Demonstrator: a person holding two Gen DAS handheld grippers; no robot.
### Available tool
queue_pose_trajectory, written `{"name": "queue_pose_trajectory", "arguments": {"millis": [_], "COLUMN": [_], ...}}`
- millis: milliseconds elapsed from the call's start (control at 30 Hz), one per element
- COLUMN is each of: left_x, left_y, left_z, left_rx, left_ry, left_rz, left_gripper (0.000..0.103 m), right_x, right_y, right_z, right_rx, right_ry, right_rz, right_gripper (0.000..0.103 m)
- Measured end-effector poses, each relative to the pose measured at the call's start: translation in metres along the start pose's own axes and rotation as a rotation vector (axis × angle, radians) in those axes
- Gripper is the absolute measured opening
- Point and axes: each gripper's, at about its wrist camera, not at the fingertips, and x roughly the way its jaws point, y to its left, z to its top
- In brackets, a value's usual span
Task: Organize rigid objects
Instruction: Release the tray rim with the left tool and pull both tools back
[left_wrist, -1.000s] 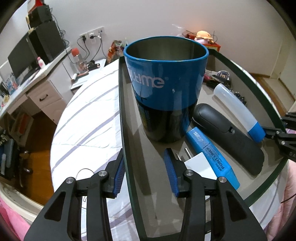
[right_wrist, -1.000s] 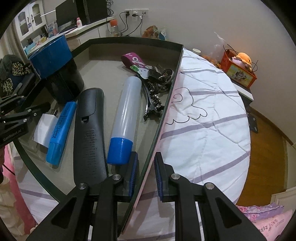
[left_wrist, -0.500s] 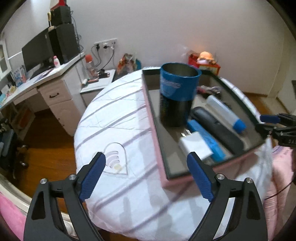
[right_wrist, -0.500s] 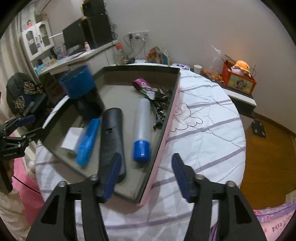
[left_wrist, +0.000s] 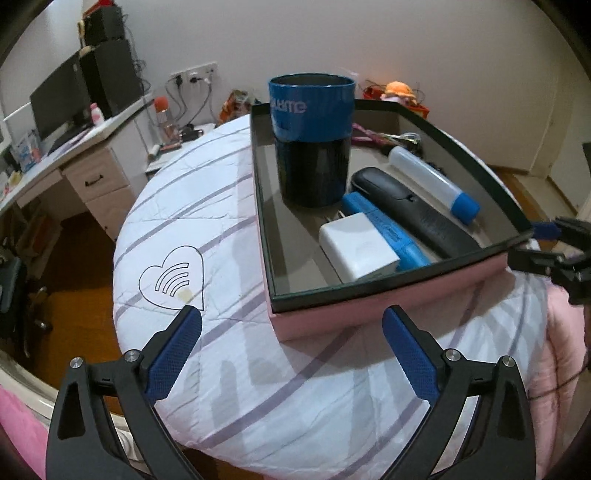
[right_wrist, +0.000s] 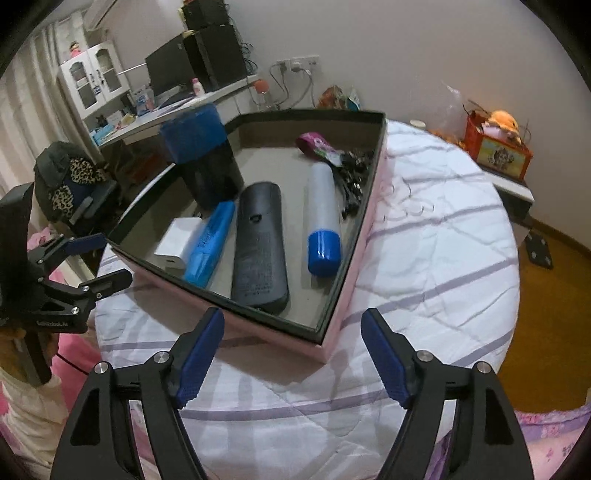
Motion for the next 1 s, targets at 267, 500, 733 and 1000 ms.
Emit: {"name": "queue_pose_trajectory", "arguments": {"millis": [267,500,733,1000], "left_x": [0.006,0.007,0.006,-0.013], "left_y": [-0.003,0.001,0.001,-0.004], "left_z": [0.001,0.001,0.003,0.003], "left_rx": [-0.014,-0.037,-0.035,-0.01], "left_ry": [0.015,0.019,0.015,-0.039], "left_rz": [0.015,0.006,0.02,0.031], "left_gripper": [0.1,0.1,0.1,0.1], "right_x": [0.012,0.013,0.015,0.006], "right_y": [0.012,0.019,0.02,0.025], "right_z": [-0.007,-0.006,-0.005,-0.004], "right_rx": [0.003,-0.002,0.004,0.017], "right_ry": [0.002,0.008,0.013,-0.009], "right_rz": [0.003,-0.032,-0.027,-0.079], "right_gripper": [0.083,0.087,0.088,0.088]}}
